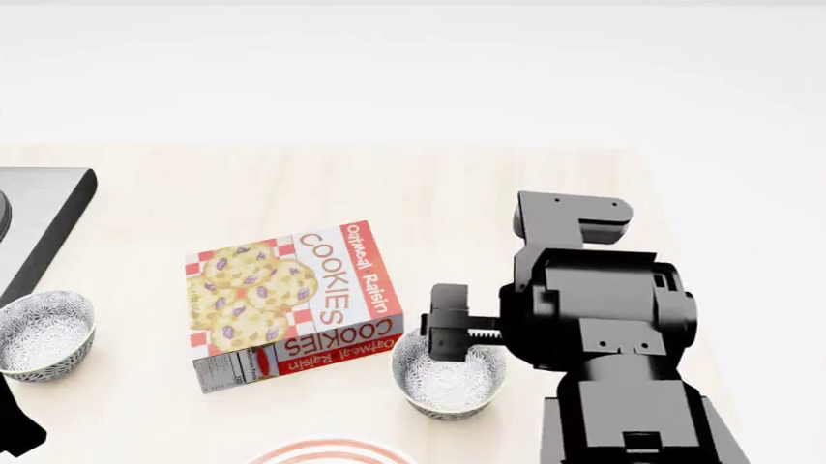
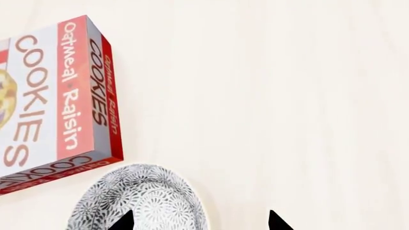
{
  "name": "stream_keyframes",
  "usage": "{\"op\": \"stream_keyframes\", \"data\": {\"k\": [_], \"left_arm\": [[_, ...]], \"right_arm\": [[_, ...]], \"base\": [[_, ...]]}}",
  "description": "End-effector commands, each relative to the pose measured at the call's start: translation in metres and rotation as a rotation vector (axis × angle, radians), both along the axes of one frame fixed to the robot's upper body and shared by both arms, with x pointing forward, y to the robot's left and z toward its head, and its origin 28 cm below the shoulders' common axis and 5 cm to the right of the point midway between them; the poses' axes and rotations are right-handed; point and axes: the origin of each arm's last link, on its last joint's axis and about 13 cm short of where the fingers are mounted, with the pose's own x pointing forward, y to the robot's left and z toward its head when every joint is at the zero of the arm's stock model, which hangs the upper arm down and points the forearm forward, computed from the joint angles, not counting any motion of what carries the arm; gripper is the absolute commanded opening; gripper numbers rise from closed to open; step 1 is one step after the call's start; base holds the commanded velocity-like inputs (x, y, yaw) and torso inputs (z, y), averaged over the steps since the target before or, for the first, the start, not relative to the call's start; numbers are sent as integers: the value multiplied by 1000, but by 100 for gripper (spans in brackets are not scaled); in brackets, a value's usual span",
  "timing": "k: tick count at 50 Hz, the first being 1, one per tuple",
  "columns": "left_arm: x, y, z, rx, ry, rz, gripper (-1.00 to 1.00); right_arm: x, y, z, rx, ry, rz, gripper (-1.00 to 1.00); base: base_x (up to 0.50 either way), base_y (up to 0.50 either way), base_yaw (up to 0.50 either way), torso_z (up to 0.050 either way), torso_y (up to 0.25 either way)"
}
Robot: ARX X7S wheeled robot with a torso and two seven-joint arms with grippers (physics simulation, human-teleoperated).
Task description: Pick the akita bowl next to the plate and place it on the plate.
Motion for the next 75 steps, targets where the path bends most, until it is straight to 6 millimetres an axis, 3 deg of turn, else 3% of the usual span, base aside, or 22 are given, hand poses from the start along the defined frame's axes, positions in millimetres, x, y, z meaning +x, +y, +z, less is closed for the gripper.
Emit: {"op": "stream_keyframes", "data": {"k": [1,32,50,75], "left_arm": [[1,0,-1,1,0,-1,100],[0,0,-1,5,-2,-3,100],[1,0,-1,5,-2,-3,100],[1,0,-1,5,-2,-3,100]], "right_arm": [[-1,2,-3,10,11,-14,100],[-7,4,-19,39,58,-21,100],[-7,4,-22,156,53,-65,100],[-11,3,-32,131,80,-59,100]], "base": [[0,0,0,0,0],[0,0,0,0,0],[0,0,0,0,0],[0,0,0,0,0]]}}
